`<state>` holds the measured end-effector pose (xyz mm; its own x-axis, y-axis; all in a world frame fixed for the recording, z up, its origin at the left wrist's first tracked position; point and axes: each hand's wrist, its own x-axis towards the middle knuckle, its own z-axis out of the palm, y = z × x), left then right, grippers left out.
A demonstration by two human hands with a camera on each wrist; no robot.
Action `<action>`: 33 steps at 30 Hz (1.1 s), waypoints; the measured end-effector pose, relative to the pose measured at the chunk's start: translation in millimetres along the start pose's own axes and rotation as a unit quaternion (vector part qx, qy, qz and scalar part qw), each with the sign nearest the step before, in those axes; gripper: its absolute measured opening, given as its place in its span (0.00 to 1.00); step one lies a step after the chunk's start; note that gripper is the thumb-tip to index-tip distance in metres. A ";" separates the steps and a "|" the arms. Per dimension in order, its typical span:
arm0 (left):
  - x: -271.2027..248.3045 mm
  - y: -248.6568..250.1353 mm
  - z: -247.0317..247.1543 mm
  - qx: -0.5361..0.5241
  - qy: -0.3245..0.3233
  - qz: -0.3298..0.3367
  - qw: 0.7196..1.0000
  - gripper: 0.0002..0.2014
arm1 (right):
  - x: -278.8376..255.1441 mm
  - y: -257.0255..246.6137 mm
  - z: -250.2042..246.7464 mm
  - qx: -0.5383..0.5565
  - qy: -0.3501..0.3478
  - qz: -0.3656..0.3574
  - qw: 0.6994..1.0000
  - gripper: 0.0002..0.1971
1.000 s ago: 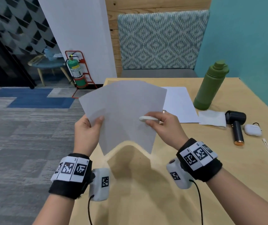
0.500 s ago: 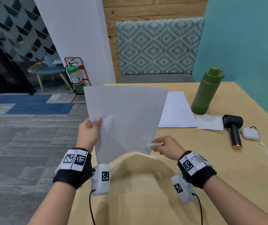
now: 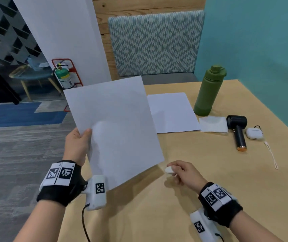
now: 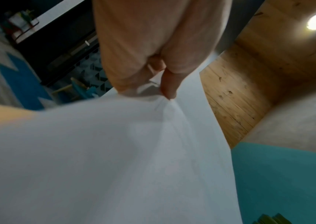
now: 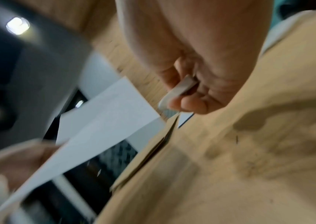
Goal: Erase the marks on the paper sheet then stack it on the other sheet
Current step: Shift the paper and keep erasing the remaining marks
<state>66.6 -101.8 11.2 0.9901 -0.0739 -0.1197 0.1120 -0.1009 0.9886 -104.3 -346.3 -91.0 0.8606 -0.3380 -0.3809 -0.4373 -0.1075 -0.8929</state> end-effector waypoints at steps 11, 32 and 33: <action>-28.4 -59.6 67.7 0.097 -0.175 -0.164 0.966 0.19 | -4.6 22.3 -83.1 0.363 0.305 0.083 0.876 0.04; -55.6 -99.3 95.1 0.190 -0.282 -0.185 0.922 0.39 | -14.6 29.7 -46.2 0.224 0.106 0.101 0.964 0.09; -56.8 -98.9 95.5 0.196 -0.293 -0.176 0.919 0.42 | -14.2 30.0 -41.8 0.190 0.096 0.097 0.972 0.09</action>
<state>-8.8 -182.3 -88.5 0.6695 -0.4778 -0.5688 0.2642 -0.5624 0.7835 -140.6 -383.8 -102.4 0.6910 -0.4898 -0.5316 -0.4268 0.3170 -0.8470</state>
